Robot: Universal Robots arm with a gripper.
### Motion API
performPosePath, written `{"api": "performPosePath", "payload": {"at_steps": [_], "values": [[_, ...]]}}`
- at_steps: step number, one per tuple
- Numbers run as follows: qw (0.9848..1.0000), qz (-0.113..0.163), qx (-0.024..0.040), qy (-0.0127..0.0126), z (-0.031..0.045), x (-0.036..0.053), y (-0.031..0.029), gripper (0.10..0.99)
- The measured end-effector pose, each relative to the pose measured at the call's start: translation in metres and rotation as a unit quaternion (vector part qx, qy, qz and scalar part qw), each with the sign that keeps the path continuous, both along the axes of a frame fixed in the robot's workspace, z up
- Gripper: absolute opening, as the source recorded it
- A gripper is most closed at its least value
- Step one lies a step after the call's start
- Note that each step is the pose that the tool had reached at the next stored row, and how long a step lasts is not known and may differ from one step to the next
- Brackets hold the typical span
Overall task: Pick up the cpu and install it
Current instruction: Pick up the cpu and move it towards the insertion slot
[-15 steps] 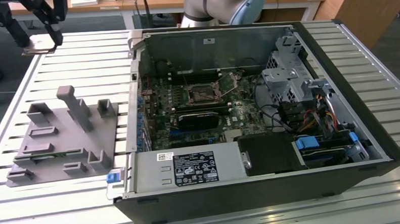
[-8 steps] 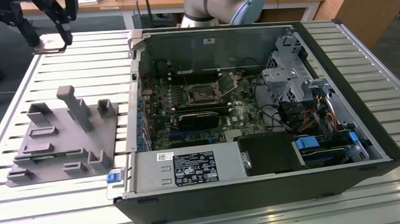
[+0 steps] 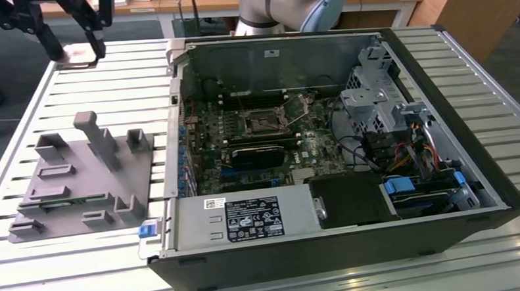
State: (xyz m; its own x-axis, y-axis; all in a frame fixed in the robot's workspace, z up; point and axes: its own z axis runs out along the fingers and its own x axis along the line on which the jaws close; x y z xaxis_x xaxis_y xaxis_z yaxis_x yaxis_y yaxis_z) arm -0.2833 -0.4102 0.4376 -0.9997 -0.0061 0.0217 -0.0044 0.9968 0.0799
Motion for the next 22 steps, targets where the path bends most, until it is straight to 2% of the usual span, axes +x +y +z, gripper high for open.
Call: {"api": "performPosePath", "payload": {"at_steps": [14,22], "values": [[1.0000,0.000,0.0000,0.0002,-0.0011,0.0191,0.0007,0.533],[1.0000,0.000,0.0000,0.0002,-0.0015,0.0253,0.0013,0.533]]}}
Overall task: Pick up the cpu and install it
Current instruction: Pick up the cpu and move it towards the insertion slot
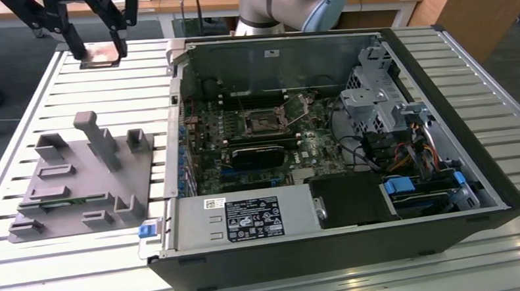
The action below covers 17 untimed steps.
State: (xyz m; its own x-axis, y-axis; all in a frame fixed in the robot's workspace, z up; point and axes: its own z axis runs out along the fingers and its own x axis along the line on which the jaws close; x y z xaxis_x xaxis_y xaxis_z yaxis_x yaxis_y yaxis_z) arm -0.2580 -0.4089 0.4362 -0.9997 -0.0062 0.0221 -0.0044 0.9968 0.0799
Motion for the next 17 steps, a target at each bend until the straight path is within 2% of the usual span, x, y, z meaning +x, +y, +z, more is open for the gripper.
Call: {"api": "performPosePath", "payload": {"at_steps": [17], "values": [[1.0000,0.000,0.0000,0.0002,-0.0007,0.0165,0.0003,0.533]]}}
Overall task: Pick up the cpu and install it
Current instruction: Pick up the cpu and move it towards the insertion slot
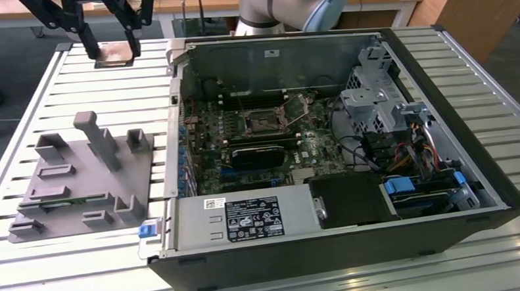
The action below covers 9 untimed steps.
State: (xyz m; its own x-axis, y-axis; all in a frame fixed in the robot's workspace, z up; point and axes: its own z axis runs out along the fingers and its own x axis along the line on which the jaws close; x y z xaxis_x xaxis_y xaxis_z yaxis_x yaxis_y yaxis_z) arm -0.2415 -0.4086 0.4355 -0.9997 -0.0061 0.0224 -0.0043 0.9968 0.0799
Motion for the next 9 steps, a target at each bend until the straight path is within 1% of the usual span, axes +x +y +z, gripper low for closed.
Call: {"api": "performPosePath", "payload": {"at_steps": [5,9], "values": [[1.0000,0.000,0.0000,0.0002,-0.0003,0.0074,0.0001,0.533],[1.0000,0.000,0.0000,0.0006,-0.0006,0.0162,0.0001,0.533]]}}
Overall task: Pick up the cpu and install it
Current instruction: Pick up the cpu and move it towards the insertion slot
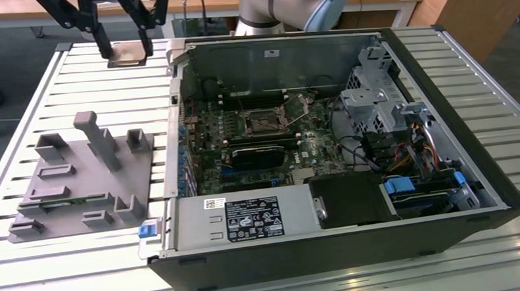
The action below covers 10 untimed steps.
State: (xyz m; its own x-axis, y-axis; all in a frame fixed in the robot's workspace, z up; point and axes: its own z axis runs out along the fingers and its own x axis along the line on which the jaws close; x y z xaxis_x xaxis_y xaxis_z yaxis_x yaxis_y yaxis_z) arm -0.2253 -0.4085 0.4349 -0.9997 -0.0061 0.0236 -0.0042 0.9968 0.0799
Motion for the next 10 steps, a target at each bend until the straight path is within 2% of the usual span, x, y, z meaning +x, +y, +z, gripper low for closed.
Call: {"api": "performPosePath", "payload": {"at_steps": [10], "values": [[1.0000,0.000,0.0000,0.0007,-0.0007,0.0204,0.0002,0.533]]}}
